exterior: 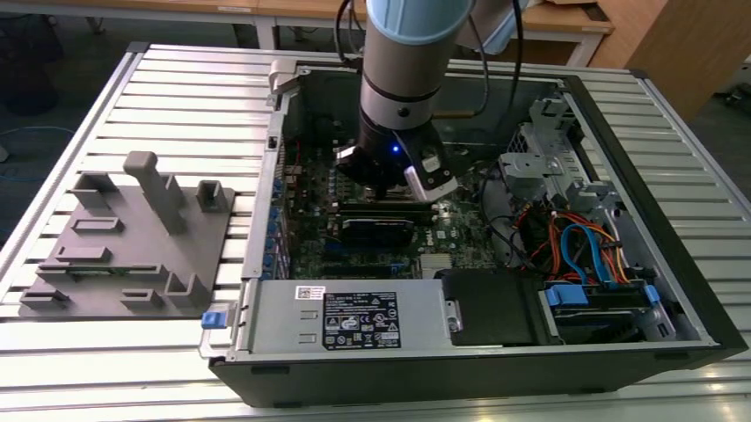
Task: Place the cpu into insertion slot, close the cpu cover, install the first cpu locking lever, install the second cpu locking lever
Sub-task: 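Install the second cpu locking lever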
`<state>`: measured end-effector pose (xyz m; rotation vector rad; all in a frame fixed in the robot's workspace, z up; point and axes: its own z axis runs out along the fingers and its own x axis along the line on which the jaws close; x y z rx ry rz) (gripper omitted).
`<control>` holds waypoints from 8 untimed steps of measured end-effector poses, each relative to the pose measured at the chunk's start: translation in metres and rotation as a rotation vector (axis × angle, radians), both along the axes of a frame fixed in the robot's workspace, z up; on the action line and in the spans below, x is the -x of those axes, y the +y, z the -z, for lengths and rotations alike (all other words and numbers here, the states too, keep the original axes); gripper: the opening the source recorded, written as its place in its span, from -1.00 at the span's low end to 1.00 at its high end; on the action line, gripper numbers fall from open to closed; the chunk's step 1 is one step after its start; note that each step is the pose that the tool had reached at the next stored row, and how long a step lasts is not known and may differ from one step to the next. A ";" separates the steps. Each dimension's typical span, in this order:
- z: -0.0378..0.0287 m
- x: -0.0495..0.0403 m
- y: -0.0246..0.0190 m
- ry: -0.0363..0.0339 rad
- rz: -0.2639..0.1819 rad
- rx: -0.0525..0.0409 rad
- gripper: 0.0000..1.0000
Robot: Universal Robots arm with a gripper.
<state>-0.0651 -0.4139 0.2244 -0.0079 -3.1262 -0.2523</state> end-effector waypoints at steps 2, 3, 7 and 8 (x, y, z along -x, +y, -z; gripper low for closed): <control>0.0009 0.0020 -0.0001 0.0000 0.000 -0.0072 -0.80; 0.0013 0.0047 -0.0001 0.0000 0.000 -0.0101 -0.80; 0.0040 0.0114 -0.0001 0.0000 0.000 -0.0194 -0.80; 0.0044 0.0114 -0.0006 0.0001 0.000 -0.0225 -0.80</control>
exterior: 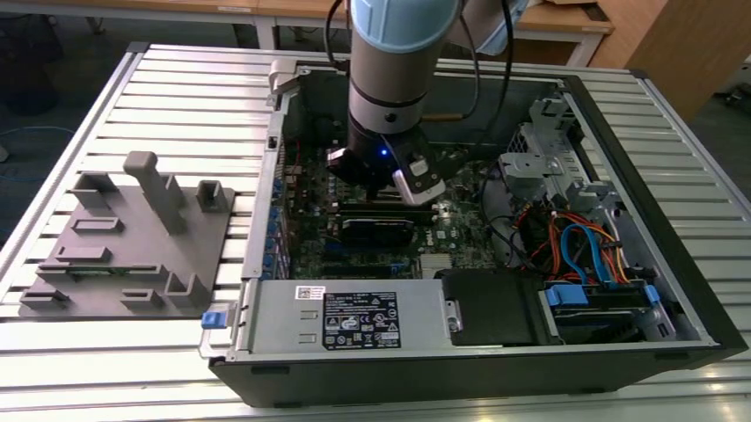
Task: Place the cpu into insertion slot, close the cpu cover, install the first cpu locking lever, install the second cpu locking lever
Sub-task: 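Install the second cpu locking lever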
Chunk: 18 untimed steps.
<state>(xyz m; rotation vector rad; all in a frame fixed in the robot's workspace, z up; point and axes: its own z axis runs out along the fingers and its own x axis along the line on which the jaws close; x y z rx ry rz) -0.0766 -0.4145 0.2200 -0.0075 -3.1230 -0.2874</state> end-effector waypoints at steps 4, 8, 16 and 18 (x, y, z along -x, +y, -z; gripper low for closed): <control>0.0023 0.0001 -0.0022 -0.0003 0.000 -0.0082 -0.80; 0.0064 0.0019 -0.0024 -0.0001 0.005 -0.0089 -0.80; 0.0148 0.0054 -0.0025 0.0000 0.022 -0.0173 -0.80; 0.0169 0.0065 -0.0024 0.0000 0.024 -0.0267 -0.80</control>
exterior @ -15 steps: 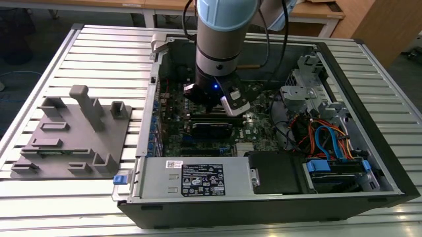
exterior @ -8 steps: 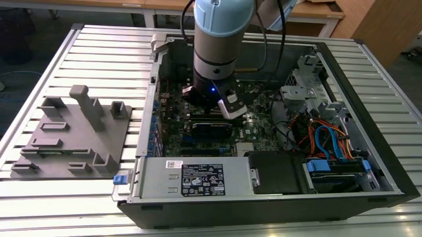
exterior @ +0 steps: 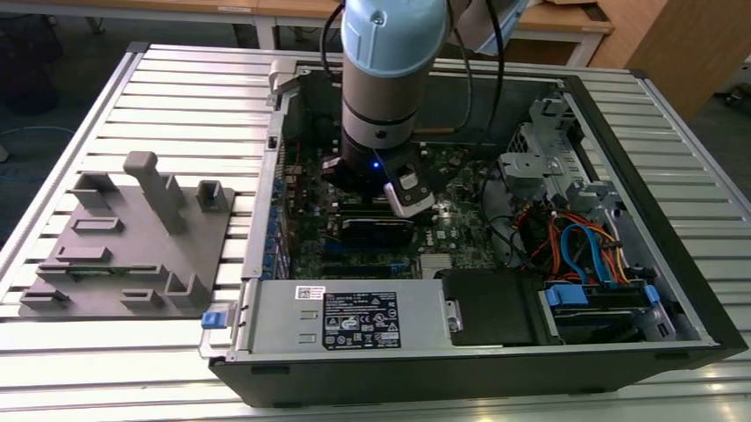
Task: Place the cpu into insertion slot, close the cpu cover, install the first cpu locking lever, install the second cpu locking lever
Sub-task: 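Install the second cpu locking lever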
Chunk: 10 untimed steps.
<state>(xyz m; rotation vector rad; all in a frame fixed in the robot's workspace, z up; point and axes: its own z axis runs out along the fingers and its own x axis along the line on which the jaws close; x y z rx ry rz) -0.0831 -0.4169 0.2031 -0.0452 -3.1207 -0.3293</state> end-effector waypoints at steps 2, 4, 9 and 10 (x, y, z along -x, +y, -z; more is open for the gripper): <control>0.0014 0.0010 0.0001 0.0000 0.001 -0.0054 -0.80; 0.0028 0.0019 0.0000 -0.0001 0.002 -0.0085 -0.80; 0.0048 0.0053 0.0000 0.0001 0.002 -0.0141 -0.80; 0.0050 0.0053 -0.0001 0.0002 0.002 -0.0173 -0.80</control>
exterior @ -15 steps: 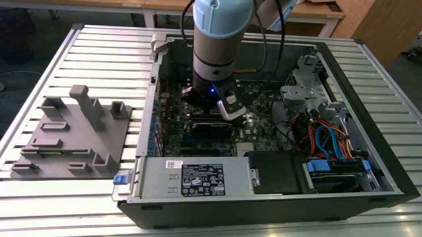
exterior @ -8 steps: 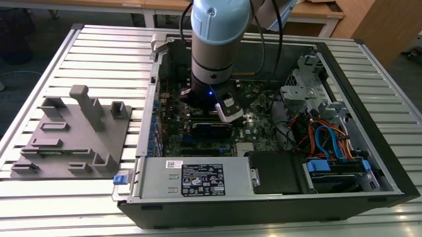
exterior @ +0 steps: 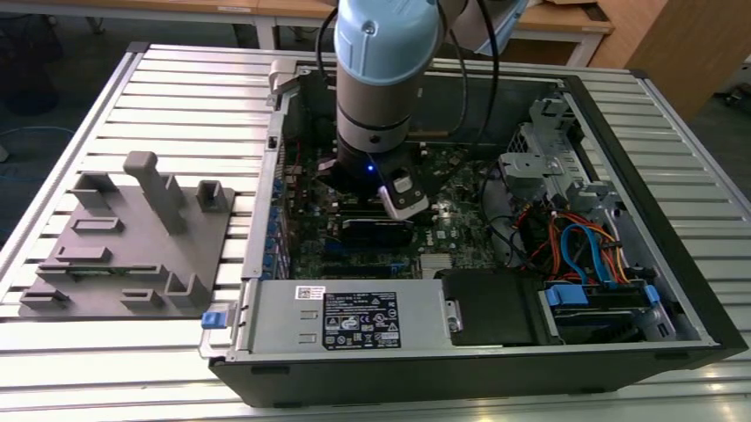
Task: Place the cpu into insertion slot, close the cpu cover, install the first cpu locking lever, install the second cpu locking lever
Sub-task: 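Install the second cpu locking lever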
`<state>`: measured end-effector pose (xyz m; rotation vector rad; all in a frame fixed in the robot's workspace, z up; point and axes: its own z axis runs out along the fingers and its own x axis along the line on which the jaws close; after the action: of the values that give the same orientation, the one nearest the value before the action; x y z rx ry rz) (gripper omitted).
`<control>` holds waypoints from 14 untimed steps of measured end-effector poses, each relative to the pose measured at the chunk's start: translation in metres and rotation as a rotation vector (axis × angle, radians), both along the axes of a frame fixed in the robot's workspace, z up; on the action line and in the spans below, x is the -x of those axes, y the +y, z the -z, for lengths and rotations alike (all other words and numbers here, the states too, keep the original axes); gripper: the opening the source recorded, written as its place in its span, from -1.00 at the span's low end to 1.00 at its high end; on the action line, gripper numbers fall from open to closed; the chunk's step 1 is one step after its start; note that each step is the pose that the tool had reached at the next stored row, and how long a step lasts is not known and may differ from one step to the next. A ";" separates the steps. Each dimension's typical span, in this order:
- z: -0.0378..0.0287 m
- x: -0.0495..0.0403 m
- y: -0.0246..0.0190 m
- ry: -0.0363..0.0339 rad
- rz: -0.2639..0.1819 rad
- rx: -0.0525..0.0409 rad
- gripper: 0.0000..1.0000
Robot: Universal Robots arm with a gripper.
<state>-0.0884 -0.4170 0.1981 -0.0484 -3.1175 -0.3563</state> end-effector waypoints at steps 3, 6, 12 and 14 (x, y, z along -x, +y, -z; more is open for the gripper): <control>0.0014 0.0000 0.0001 -0.0002 0.000 -0.0134 -0.80; 0.0026 0.0000 0.0001 -0.0002 0.000 -0.0234 -0.80; 0.0047 0.0000 0.0000 0.0001 0.000 -0.0376 -0.80; 0.0057 0.0000 0.0001 -0.0002 0.000 -0.0427 -0.80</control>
<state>-0.0884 -0.4169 0.1924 -0.0485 -3.1087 -0.4227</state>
